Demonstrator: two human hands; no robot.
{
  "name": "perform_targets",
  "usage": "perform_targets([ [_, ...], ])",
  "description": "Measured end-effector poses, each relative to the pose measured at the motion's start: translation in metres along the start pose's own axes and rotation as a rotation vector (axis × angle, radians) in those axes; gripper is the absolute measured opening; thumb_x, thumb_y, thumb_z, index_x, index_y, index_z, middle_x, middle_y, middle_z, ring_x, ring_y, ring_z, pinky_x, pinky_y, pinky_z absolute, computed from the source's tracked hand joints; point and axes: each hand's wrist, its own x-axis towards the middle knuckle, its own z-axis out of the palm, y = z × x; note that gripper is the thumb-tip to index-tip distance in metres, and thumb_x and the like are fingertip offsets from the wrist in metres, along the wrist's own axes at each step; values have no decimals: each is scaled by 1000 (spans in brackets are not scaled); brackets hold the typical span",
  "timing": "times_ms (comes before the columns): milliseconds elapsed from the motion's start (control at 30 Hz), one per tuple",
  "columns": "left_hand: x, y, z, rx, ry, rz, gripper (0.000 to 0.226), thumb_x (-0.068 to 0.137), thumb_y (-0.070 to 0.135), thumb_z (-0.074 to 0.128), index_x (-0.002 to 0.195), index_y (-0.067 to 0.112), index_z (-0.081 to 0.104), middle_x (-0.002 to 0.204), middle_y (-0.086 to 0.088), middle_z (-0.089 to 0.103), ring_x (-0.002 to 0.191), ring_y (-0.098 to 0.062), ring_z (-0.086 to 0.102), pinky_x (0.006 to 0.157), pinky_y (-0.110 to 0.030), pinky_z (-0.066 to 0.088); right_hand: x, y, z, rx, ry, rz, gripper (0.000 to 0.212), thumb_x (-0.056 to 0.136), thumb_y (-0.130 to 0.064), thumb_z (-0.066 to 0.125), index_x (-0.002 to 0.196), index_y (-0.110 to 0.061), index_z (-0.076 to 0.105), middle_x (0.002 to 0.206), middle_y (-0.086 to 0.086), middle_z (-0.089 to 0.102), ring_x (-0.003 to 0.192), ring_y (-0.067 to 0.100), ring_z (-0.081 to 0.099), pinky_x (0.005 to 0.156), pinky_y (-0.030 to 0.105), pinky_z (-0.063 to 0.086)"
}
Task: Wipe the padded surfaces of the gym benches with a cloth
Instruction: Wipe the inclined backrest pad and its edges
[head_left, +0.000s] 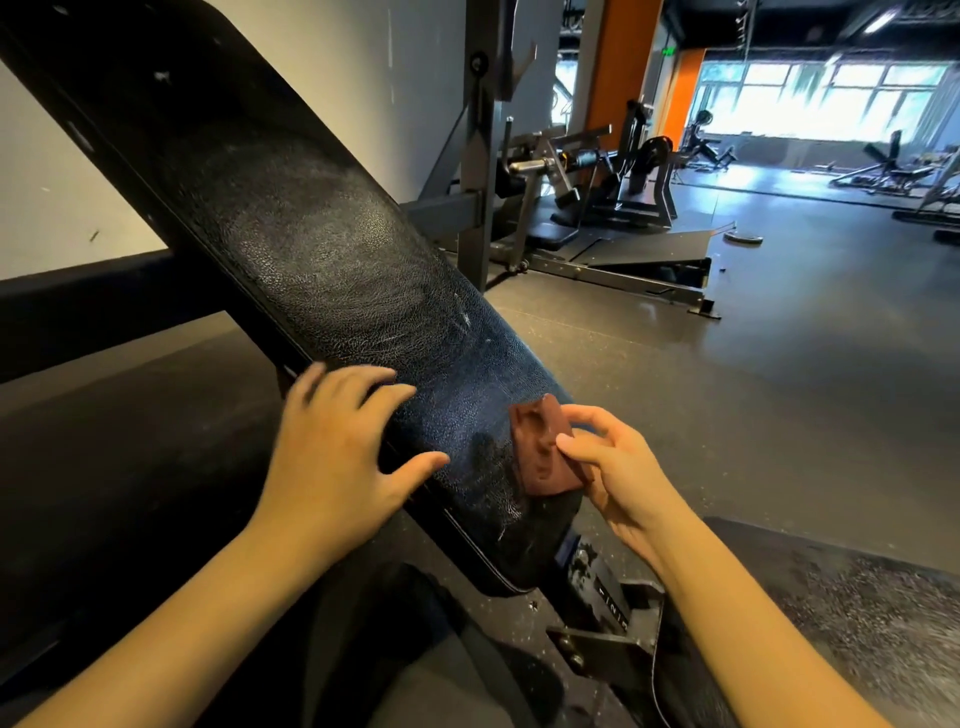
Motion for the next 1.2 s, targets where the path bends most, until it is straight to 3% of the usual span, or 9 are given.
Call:
perform_targets([
  [200,19,55,20,-365,-194,17,62,81,64,57,127,24,68,115,8,67,107,-17,61,94,-45,49,-29,-11,24,-26,-294,1,51,91,11,56,134,-14,61,121,32,65,102,35,66,87,41,56],
  [367,18,66,27,-363,-143,-94,39,73,63,72,94,31,65,93,14,62,91,-11,59,82,-38,49,-31,-15,14,-91,-331,47,50,78,0,58,125,-15,68,124,40,53,104,37,54,101,58,39],
  [467,18,72,29,-385,-186,-144,34,72,51,84,81,28,62,81,14,62,80,-9,59,76,-39,50,-28,-15,9,-107,-303,61,41,72,-5,58,112,-6,66,105,24,63,93,29,60,85,43,49],
  [567,21,73,31,-494,-277,-243,31,66,54,78,78,29,65,76,15,68,78,-11,65,75,-41,53,-23,-17,0,-208,-266,-20,32,67,-6,64,99,-11,65,103,12,66,88,19,61,74,29,48],
  [767,28,68,36,-565,-343,-326,34,63,61,68,84,35,72,76,13,74,79,-14,71,78,-41,56,-5,-16,-25,-627,-94,-335,21,80,-4,79,91,-13,63,84,5,63,78,14,55,75,33,46],
  [900,21,72,40,-53,-297,-152,25,80,47,75,97,29,71,86,1,70,86,-29,64,78,-38,50,-15,17,-3,-991,294,-615,24,85,-8,69,102,-22,60,106,-7,51,97,12,56,86,38,50],
  [1000,11,68,38,97,-217,-25,26,73,45,78,83,24,67,71,0,61,72,-31,57,66,-39,43,-40,51,22,-930,196,-575,34,91,-32,58,125,-29,56,127,-10,51,120,13,52,101,39,47],
  [1100,2,51,38,114,-148,70,27,81,49,58,85,24,67,81,4,63,84,-28,56,72,-41,37,-53,79,40,-1096,95,-518,62,97,-53,42,156,-37,31,163,-2,27,151,16,22,123,35,21],
  [1200,-7,39,32,52,-90,100,27,85,43,61,95,21,71,98,4,65,95,-27,58,85,-43,40,-51,87,44,-1221,124,-520,59,102,-57,33,157,-37,32,168,5,20,155,24,15,125,42,17],
])
